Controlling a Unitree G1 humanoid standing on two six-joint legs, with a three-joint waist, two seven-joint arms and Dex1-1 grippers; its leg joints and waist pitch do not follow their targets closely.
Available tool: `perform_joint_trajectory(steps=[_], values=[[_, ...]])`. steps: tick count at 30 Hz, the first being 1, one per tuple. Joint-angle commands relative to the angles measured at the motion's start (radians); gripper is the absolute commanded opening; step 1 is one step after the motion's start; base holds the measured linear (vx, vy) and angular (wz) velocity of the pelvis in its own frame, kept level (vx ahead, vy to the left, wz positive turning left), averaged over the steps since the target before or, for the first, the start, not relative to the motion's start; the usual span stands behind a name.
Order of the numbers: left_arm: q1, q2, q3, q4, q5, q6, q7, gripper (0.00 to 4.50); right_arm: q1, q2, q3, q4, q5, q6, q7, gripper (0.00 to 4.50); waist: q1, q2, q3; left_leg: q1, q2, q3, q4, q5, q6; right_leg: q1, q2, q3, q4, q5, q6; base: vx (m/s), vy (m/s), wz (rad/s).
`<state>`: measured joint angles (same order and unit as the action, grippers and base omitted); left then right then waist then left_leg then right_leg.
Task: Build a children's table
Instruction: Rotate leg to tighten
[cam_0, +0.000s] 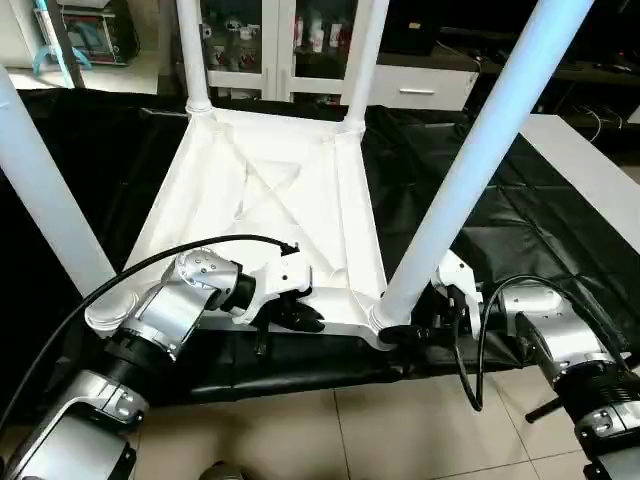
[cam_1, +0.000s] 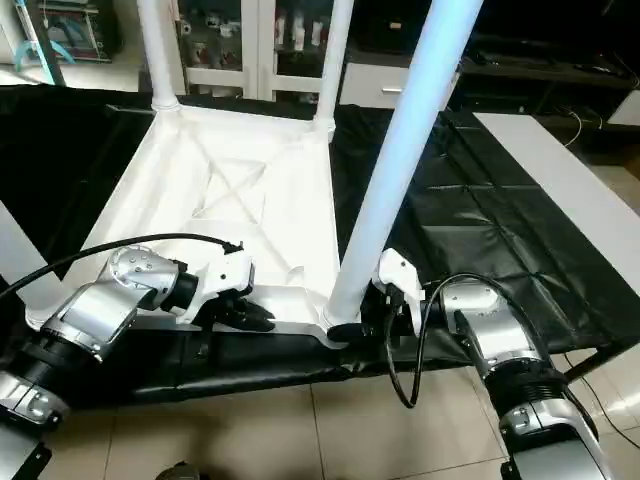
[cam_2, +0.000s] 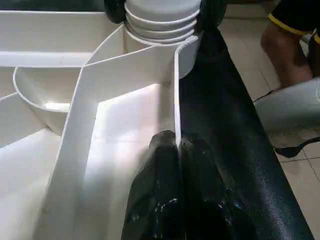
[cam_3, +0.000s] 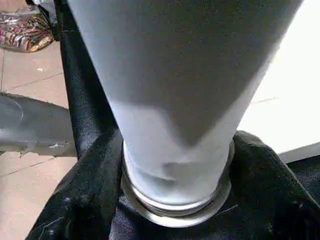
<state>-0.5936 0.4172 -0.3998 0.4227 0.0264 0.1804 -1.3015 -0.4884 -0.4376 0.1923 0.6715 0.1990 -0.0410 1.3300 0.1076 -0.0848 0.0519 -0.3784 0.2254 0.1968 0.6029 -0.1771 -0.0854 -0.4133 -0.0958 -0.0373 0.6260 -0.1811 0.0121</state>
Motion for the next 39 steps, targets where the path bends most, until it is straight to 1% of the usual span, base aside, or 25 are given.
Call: perform_joint_trajectory(steps=[1,4,5,8,9,10,11,12,13,15,17,23,26,27,28,30,31,32,33,34,35,36,37,38,39], values=[[0.015,-0.044,-0.050,-0.023,0.014,0.021,0.014,0.00,-0.009,0.049,-0.045,-0.008,0.048,0.010,-0.071,2.74,-0.006,0.013,-0.068,0.023,0.008,-0.001,-0.076,-0.236,0.014,0.042,-0.031,0.022,-0.063,-0.122,-0.251,0.000,0.000,0.00],[0.010,-0.102,-0.023,-0.006,0.022,0.075,0.123,0.00,-0.016,0.137,-0.111,0.007,0.069,0.054,-0.267,2.73,-0.018,0.021,-0.063,0.025,0.006,-0.004,-0.082,-0.294,-0.014,0.039,-0.031,0.021,-0.072,-0.210,-0.235,0.000,0.000,0.00],[0.008,-0.120,-0.017,0.000,0.027,0.087,0.158,0.00,-0.016,0.161,-0.120,0.005,0.071,0.068,-0.315,2.73,-0.028,0.020,-0.062,0.021,0.005,-0.011,-0.087,-0.326,-0.037,0.043,-0.035,0.019,-0.079,-0.293,-0.204,0.000,0.000,0.00],[-0.006,-0.162,0.000,0.032,0.048,0.109,0.255,0.00,-0.025,0.209,-0.137,0.010,0.069,0.071,-0.406,2.72,-0.040,0.021,-0.062,0.020,0.003,-0.015,-0.088,-0.354,-0.050,0.039,-0.034,0.018,-0.088,-0.355,-0.172,0.000,0.000,0.00],[-0.034,-0.209,0.029,0.080,0.078,0.144,0.396,0.00,-0.048,0.263,-0.154,0.042,0.038,0.059,-0.559,2.72,-0.043,0.020,-0.063,0.024,0.002,-0.016,-0.085,-0.363,-0.045,0.035,-0.034,0.018,-0.092,-0.358,-0.171,0.000,0.000,0.00],[-0.044,-0.224,0.041,0.096,0.086,0.157,0.441,0.00,-0.057,0.278,-0.160,0.056,0.024,0.055,-0.614,2.72,-0.049,0.019,-0.061,0.022,0.001,-0.012,-0.084,-0.358,-0.046,0.031,-0.031,0.021,-0.092,-0.351,-0.172,0.000,0.000,0.00],[-0.051,-0.237,0.053,0.107,0.089,0.173,0.479,0.00,-0.076,0.302,-0.162,0.091,-0.013,0.034,-0.731,2.72,-0.054,0.022,-0.062,0.020,-0.002,-0.016,-0.084,-0.353,-0.054,0.033,-0.033,0.017,-0.091,-0.381,-0.167,0.000,0.000,0.00],[-0.071,-0.265,0.081,0.135,0.096,0.184,0.571,0.00,-0.090,0.327,-0.168,0.122,-0.043,0.015,-0.834,2.72,-0.059,0.021,-0.064,0.016,-0.004,-0.015,-0.085,-0.342,-0.053,0.036,-0.032,0.017,-0.092,-0.379,-0.163,0.000,0.000,0.00],[-0.071,-0.265,0.081,0.135,0.096,0.184,0.571,0.00,-0.090,0.327,-0.168,0.122,-0.043,0.015,-0.834,2.72,-0.061,0.024,-0.065,0.015,-0.004,-0.016,-0.085,-0.327,-0.054,0.035,-0.032,0.017,-0.093,-0.366,-0.159,0.000,0.000,0.00],[-0.092,-0.297,0.103,0.165,0.111,0.181,0.671,0.00,-0.107,0.367,-0.174,0.161,-0.078,-0.013,-0.951,2.72,-0.059,0.026,-0.066,0.022,-0.005,-0.013,-0.081,-0.325,-0.043,0.029,-0.029,0.018,-0.094,-0.328,-0.163,0.000,0.000,0.00],[-0.118,-0.338,0.123,0.201,0.148,0.146,0.802,0.00,-0.118,0.455,-0.152,0.196,-0.130,-0.078,-1.046,2.72,-0.058,0.028,-0.069,0.014,-0.006,-0.011,-0.080,-0.281,-0.025,0.034,-0.026,0.019,-0.087,-0.246,-0.177,0.000,0.000,0.00],[-0.109,-0.341,0.131,0.187,0.158,0.135,0.816,0.00,-0.094,0.509,-0.133,0.144,-0.114,-0.117,-0.974,2.72,-0.046,0.028,-0.072,0.012,-0.005,-0.002,-0.075,-0.193,0.039,0.044,-0.026,0.020,-0.074,-0.126,-0.201,0.000,0.000,0.00],[-0.106,-0.332,0.132,0.187,0.149,0.114,0.809,0.00,-0.068,0.508,-0.154,0.084,-0.042,-0.129,-0.883,2.72,-0.045,0.023,-0.070,0.013,-0.005,0.001,-0.076,-0.209,0.048,0.044,-0.026,0.021,-0.079,-0.145,-0.198,0.000,0.000,0.00],[-0.106,-0.332,0.132,0.187,0.149,0.114,0.809,0.00,-0.068,0.508,-0.154,0.084,-0.042,-0.129,-0.883,2.72,-0.043,0.026,-0.070,0.016,-0.003,0.000,-0.077,-0.214,0.050,0.042,-0.027,0.021,-0.079,-0.156,-0.196,0.000,0.000,0.00],[-0.103,-0.327,0.131,0.185,0.146,0.103,0.804,0.00,-0.054,0.502,-0.158,0.053,-0.015,-0.125,-0.845,3.28,-0.044,0.026,-0.069,0.015,-0.003,0.000,-0.077,-0.212,0.048,0.042,-0.027,0.021,-0.079,-0.161,-0.195,0.000,0.000,0.00],[-0.094,-0.312,0.128,0.175,0.141,0.094,0.784,0.00,-0.019,0.474,-0.160,-0.017,0.009,-0.116,-0.820,3.42,-0.043,0.034,-0.068,0.015,-0.003,0.000,-0.079,-0.218,0.045,0.042,-0.025,0.021,-0.081,-0.160,-0.193,0.000,0.000,0.00],[-0.094,-0.312,0.128,0.175,0.141,0.094,0.784,0.00,-0.019,0.474,-0.160,-0.017,0.009,-0.116,-0.820,3.44,-0.044,0.032,-0.067,0.012,-0.003,-0.001,-0.080,-0.230,0.049,0.044,-0.026,0.021,-0.083,-0.169,-0.185,0.000,0.000,0.00],[-0.083,-0.298,0.122,0.163,0.137,0.084,0.756,0.00,0.012,0.450,-0.163,-0.069,0.020,-0.101,-0.815,3.53,-0.050,0.037,-0.068,0.006,-0.005,-0.003,-0.082,-0.236,0.052,0.050,-0.023,0.020,-0.082,-0.169,-0.180,0.000,0.000,0.00],[-0.068,-0.285,0.114,0.148,0.129,0.062,0.714,0.00,0.045,0.418,-0.166,-0.123,0.023,-0.093,-0.817,3.53,-0.063,0.033,-0.068,-0.009,-0.004,-0.013,-0.088,-0.215,0.047,0.062,-0.025,0.014,-0.080,-0.172,-0.161,0.000,0.000,0.00],[-0.056,-0.277,0.109,0.136,0.124,0.045,0.684,0.00,0.069,0.396,-0.168,-0.158,0.024,-0.089,-0.819,3.70,-0.070,0.034,-0.072,-0.004,-0.002,-0.013,-0.086,-0.200,0.044,0.057,-0.028,0.012,-0.082,-0.176,-0.162,0.000,0.000,0.00],[-0.054,-0.276,0.108,0.135,0.122,0.043,0.680,0.00,0.071,0.393,-0.168,-0.162,0.024,-0.088,-0.819,3.81,-0.065,0.036,-0.074,0.013,0.001,-0.007,-0.079,-0.193,0.052,0.043,-0.028,0.017,-0.085,-0.155,-0.187,0.000,0.000,0.00],[-0.020,-0.250,0.095,0.093,0.098,0.029,0.590,0.00,0.112,0.316,-0.177,-0.230,0.027,-0.079,-0.787,3.92,-0.062,0.027,-0.073,0.014,0.001,-0.005,-0.078,-0.182,0.059,0.042,-0.027,0.018,-0.083,-0.134,-0.201,0.000,0.000,0.00],[-0.020,-0.250,0.095,0.093,0.098,0.029,0.590,0.00,0.112,0.316,-0.177,-0.230,0.027,-0.079,-0.787,4.00,-0.048,0.029,-0.071,0.014,0.002,-0.002,-0.076,-0.146,0.074,0.046,-0.024,0.020,-0.076,-0.085,-0.214,0.000,0.000,0.00],[-0.006,-0.230,0.085,0.081,0.094,0.014,0.552,0.00,0.127,0.278,-0.187,-0.257,0.042,-0.054,-0.749,4.12,-0.046,0.028,-0.068,0.015,0.002,0.001,-0.077,-0.144,0.080,0.042,-0.023,0.021,-0.077,-0.081,-0.218,0.000,0.000,0.00],[0.018,-0.189,0.065,0.055,0.082,-0.005,0.474,0.00,0.154,0.196,-0.183,-0.303,0.068,0.001,-0.644,4.23,-0.037,0.026,-0.069,0.016,0.001,0.004,-0.076,-0.151,0.087,0.043,-0.022,0.022,-0.076,-0.088,-0.221,0.000,0.000,0.00]])
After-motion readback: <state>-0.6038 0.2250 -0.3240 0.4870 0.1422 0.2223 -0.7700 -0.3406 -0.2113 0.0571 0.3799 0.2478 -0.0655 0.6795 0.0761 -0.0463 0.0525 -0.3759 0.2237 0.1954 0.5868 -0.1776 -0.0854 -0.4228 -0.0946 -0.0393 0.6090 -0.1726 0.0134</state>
